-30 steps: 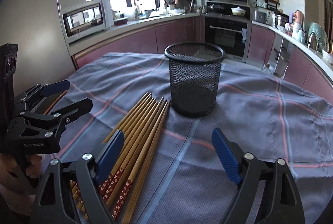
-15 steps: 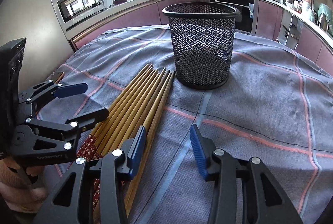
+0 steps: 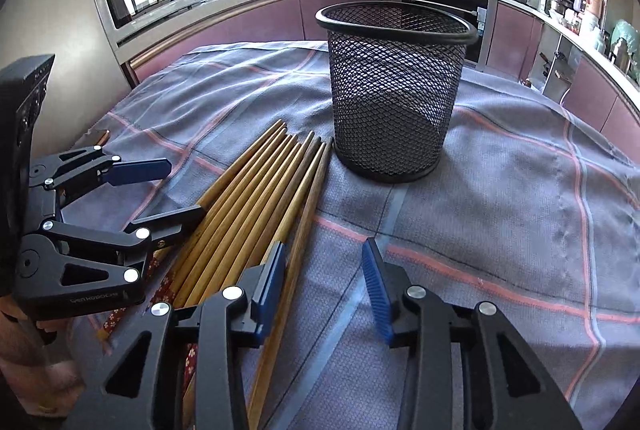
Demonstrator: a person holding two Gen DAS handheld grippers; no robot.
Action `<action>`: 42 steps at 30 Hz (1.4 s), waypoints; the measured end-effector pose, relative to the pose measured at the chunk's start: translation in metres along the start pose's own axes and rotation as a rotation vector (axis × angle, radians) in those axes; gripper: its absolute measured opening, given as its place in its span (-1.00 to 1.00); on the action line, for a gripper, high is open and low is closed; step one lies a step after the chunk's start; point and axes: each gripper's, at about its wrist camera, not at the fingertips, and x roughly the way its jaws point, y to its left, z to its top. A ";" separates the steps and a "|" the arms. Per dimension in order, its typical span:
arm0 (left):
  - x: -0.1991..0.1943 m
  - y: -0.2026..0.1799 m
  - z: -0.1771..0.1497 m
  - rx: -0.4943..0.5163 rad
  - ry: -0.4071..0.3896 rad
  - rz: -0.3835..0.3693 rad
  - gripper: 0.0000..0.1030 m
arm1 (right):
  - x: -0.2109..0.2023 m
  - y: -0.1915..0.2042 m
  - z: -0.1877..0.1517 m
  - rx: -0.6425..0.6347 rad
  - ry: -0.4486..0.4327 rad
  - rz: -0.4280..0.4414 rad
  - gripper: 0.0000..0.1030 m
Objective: Organize utensils
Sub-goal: 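Close the right gripper on one wooden chopstick while the left gripper grasps another, then lift the right gripper's chopstick over the mesh cup while the left gripper carries its own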
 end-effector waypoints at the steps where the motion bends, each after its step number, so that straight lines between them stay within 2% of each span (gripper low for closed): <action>1: 0.001 0.001 0.002 -0.002 0.002 -0.003 0.15 | 0.002 0.000 0.002 -0.004 0.003 -0.003 -0.28; 4: 0.006 0.008 0.006 -0.037 0.013 -0.027 0.12 | 0.005 -0.001 0.005 -0.006 0.007 -0.003 -0.28; 7: 0.008 0.004 0.011 -0.039 0.011 -0.025 -0.05 | 0.009 0.002 0.009 -0.026 0.006 -0.016 -0.30; 10: 0.009 0.001 0.014 -0.037 0.013 -0.036 -0.25 | 0.011 0.001 0.013 -0.020 0.007 -0.004 -0.47; 13: 0.009 -0.001 0.016 -0.051 0.015 -0.054 -0.47 | 0.010 -0.004 0.014 0.010 0.010 0.045 -0.87; 15: 0.009 -0.001 0.017 -0.066 0.015 -0.065 -0.75 | 0.010 -0.007 0.013 0.031 0.008 0.067 -0.87; 16: 0.008 -0.001 0.016 -0.077 0.016 -0.074 -0.83 | 0.010 -0.008 0.012 0.038 0.006 0.072 -0.88; 24: 0.000 0.010 0.012 -0.155 -0.006 -0.104 -0.85 | -0.014 -0.017 0.011 0.073 -0.051 0.136 -0.90; 27: -0.011 0.016 0.013 -0.176 -0.027 -0.143 -0.85 | -0.030 -0.020 0.012 0.076 -0.093 0.172 -0.90; 36: -0.074 0.033 0.039 -0.178 -0.184 -0.302 -0.85 | -0.085 -0.028 0.034 0.074 -0.286 0.216 -0.90; 42: -0.112 0.033 0.062 -0.166 -0.285 -0.368 -0.85 | -0.109 -0.037 0.053 0.069 -0.381 0.199 -0.90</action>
